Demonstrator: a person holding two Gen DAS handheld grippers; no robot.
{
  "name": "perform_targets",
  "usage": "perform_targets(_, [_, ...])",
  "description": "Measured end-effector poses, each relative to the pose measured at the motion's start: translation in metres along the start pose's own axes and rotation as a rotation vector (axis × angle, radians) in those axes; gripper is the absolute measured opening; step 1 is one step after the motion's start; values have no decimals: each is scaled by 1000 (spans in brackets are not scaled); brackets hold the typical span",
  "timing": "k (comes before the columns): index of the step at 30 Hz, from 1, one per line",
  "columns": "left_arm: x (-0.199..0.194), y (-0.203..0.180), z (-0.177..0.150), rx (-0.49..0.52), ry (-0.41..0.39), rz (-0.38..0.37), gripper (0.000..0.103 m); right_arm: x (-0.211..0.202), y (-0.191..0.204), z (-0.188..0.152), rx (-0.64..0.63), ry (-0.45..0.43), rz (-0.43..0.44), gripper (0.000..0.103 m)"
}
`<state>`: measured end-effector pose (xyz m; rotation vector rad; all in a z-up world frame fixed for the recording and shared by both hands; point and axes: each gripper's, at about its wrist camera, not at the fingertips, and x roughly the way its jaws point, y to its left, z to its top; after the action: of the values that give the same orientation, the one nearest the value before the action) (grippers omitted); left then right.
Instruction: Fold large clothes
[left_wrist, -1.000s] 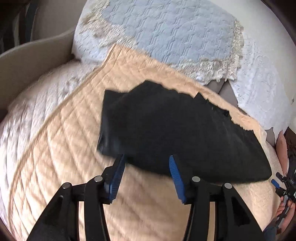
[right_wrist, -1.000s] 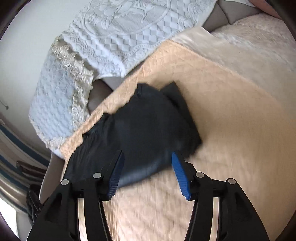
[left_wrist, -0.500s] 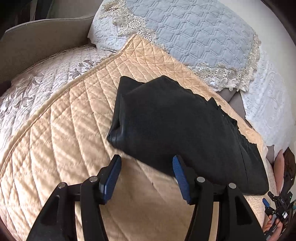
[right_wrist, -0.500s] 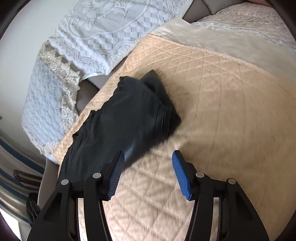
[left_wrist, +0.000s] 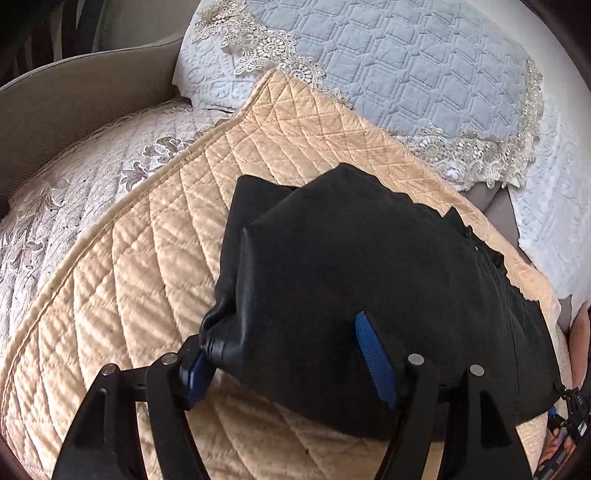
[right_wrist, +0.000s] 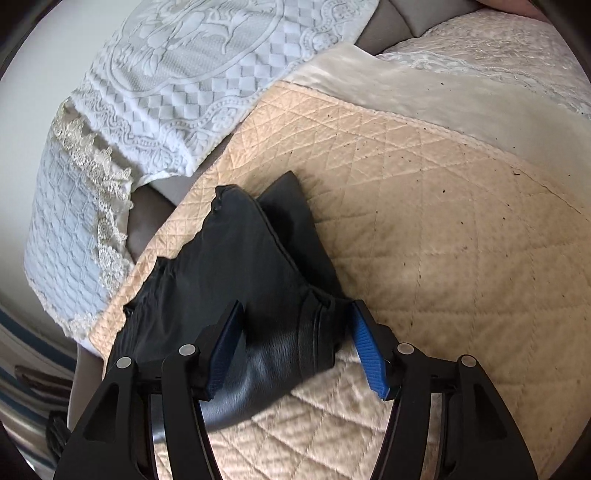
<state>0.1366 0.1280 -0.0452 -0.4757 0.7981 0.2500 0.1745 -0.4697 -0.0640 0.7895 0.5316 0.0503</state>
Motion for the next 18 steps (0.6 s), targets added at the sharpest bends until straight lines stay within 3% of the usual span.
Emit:
perform_targets(4, [8,-4,2,9,6,22,72,5,7,2,-34,8,-33,61])
perform_targets(5, [8,-7,3,22,3,30,68,6,9,2,-44,14,-41,59])
perform_targets(7, [7,-11,3,41,1,44,53,9,12,3,-59,39,-51,37])
perform_targets(9, [7,-14,5,61,7,64,35,11,16,4,-72,58,-77,30])
perform_targets(12, [2,-28,10,154,15,102,24,6,24,8,-88,89,-84,22])
perform_targets(18, [-44,-25,12,186,16,6,20,-41,32,-2,-113,117,-36,20])
